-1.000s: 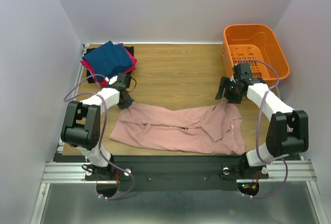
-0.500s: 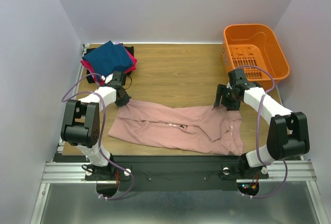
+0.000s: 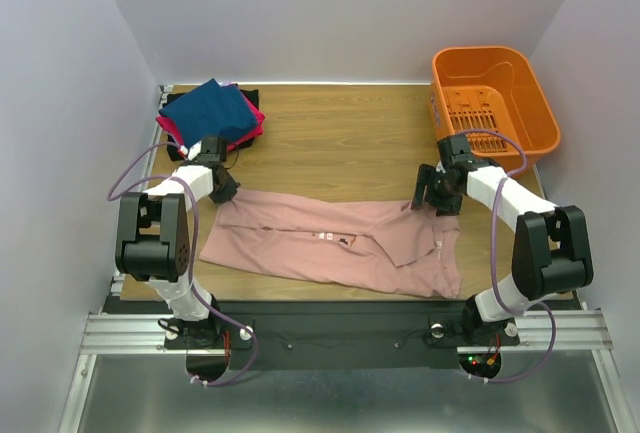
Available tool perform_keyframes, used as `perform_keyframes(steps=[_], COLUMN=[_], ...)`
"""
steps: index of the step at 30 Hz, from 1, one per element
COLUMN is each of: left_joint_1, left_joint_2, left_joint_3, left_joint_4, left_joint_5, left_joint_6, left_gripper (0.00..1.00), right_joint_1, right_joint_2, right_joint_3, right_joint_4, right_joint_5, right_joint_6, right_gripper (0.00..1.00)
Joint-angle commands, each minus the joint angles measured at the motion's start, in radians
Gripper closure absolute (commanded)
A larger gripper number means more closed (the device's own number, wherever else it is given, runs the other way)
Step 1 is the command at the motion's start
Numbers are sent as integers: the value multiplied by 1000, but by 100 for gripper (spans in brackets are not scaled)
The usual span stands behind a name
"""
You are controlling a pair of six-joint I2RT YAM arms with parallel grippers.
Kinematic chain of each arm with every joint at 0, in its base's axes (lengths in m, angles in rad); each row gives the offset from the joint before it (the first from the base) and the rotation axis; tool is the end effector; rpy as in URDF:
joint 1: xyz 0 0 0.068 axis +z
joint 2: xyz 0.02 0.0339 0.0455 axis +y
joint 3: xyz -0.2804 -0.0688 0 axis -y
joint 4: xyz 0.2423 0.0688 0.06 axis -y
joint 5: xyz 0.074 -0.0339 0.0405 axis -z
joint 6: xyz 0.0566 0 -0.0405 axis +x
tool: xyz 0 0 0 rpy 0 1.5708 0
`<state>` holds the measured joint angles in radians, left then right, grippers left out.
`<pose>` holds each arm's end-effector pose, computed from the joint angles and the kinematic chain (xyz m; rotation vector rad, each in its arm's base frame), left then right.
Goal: Fold and stack the t-shirts
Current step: Fold the tshirt
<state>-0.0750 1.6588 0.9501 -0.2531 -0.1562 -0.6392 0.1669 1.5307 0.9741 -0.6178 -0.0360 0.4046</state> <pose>0.3417 -0.0168 0.1741 -0.7601 2.4003 -0.0920 0.2921 0.0513 0.1962 0.3178 2.7458 0.2042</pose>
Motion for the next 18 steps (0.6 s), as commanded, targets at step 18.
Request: perform_keyframes(steps=[18], left_joint_1=[67], left_joint_2=[22], left_joint_3=[18], left_joint_4=[-40], left_joint_5=[-25], left_joint_6=[69], left_gripper=[100], right_joint_1=[0], right_joint_2=[-47], right_joint_3=[-21], right_joint_4=[64], right_joint_5=[-24], right_joint_6=[40], right_gripper=[41])
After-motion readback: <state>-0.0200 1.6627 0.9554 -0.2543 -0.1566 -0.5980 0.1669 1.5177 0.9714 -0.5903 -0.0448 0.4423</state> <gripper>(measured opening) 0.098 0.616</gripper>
